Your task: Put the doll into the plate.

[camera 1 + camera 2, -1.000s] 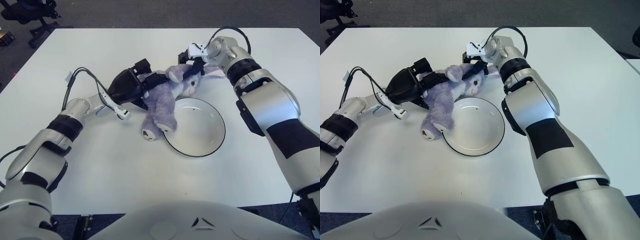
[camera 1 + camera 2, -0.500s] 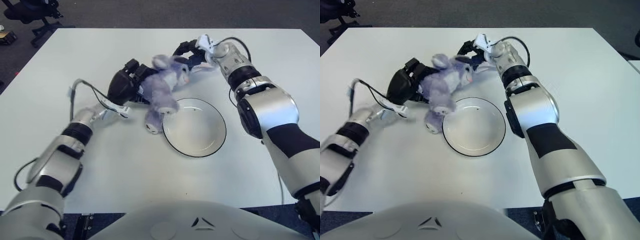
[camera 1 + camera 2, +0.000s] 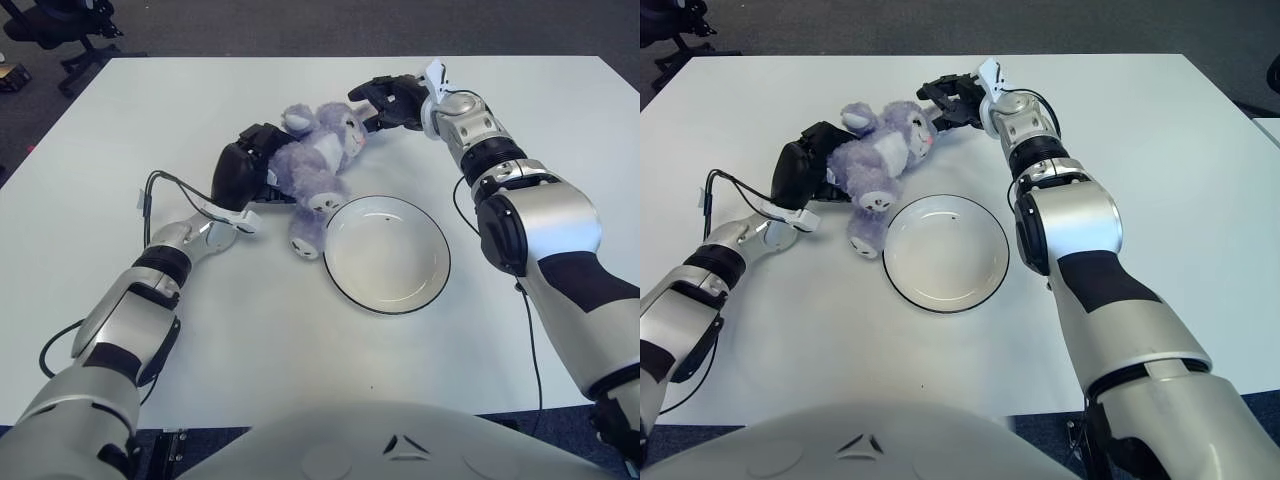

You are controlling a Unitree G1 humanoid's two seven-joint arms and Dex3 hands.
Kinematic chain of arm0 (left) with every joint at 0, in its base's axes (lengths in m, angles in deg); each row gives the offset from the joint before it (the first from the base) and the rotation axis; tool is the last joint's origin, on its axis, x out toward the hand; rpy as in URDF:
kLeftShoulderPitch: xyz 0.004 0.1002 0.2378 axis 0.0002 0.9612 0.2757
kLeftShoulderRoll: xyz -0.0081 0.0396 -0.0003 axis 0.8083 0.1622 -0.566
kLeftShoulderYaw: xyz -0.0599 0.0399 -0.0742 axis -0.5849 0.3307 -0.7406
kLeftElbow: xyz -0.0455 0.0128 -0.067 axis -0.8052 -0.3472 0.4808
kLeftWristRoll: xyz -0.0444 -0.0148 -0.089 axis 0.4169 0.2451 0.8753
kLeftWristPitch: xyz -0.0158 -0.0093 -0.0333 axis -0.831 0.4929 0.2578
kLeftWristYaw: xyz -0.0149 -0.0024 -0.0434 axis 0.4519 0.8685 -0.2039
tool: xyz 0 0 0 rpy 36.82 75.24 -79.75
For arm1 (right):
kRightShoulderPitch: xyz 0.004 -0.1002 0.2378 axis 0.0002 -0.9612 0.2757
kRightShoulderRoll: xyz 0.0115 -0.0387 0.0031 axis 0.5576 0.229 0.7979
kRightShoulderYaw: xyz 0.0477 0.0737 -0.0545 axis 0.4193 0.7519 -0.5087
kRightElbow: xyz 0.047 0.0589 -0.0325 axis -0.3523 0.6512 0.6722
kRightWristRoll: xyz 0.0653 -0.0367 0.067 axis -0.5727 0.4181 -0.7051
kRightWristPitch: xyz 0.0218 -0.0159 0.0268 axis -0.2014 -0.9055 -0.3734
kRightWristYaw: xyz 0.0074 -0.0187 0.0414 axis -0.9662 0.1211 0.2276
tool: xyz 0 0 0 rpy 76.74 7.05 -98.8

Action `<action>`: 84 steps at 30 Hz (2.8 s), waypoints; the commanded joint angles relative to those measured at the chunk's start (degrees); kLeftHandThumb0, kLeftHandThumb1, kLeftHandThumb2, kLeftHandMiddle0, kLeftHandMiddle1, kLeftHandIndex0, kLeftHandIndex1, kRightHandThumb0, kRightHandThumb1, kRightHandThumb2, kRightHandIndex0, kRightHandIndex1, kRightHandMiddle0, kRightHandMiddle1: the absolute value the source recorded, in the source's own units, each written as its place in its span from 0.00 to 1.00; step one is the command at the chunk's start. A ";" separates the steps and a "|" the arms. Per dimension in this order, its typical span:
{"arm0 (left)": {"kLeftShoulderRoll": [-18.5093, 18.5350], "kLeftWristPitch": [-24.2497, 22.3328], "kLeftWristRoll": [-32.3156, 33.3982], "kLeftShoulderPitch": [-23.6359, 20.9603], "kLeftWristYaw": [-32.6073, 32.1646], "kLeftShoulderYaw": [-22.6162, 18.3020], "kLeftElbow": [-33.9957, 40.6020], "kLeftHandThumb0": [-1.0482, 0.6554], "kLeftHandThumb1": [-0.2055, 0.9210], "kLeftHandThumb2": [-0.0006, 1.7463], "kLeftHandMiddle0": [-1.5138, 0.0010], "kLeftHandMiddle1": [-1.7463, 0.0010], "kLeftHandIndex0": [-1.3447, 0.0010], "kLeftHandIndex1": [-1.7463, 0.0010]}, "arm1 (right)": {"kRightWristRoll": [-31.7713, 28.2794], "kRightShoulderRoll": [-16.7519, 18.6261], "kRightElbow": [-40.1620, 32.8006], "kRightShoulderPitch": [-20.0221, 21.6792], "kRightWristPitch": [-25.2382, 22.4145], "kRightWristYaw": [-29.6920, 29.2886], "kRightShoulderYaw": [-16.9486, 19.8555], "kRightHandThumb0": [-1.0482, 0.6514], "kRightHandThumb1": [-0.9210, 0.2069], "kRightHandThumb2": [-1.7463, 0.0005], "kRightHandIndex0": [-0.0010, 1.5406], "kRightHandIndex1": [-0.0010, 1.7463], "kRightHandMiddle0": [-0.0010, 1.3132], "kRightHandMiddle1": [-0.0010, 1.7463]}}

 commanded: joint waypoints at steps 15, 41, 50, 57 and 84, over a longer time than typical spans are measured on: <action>-1.70 3.20 5.03 1.73 3.89 -3.35 -3.44 0.66 1.00 0.03 0.44 0.00 0.54 0.00 | -1.91 -7.01 -2.98 6.56 -1.36 4.21 0.46 0.13 0.00 0.56 0.34 0.01 0.28 0.14; -9.99 6.33 38.72 5.76 41.36 -18.46 -2.85 0.61 0.72 0.36 0.43 0.00 0.51 0.00 | -4.84 -8.65 -4.49 7.22 -1.83 -1.77 2.59 0.07 0.00 0.60 0.27 0.00 0.33 0.07; -13.92 -6.28 55.11 10.54 57.68 -24.18 8.91 0.64 0.61 0.48 0.46 0.00 0.52 0.00 | 1.44 -9.37 -5.13 5.53 5.49 -7.29 -3.81 0.08 0.00 0.62 0.30 0.01 0.38 0.07; -16.11 -24.09 66.37 14.44 65.61 -27.57 22.39 0.67 0.58 0.51 0.45 0.00 0.51 0.00 | 4.97 -11.15 -5.65 3.94 9.41 -7.86 -7.66 0.08 0.00 0.61 0.31 0.01 0.37 0.07; -19.44 -52.85 69.98 18.84 66.76 -34.17 42.03 0.73 0.55 0.54 0.37 0.00 0.46 0.00 | 9.96 -14.73 -9.30 -0.74 17.42 -9.46 -14.00 0.12 0.00 0.65 0.32 0.00 0.34 0.03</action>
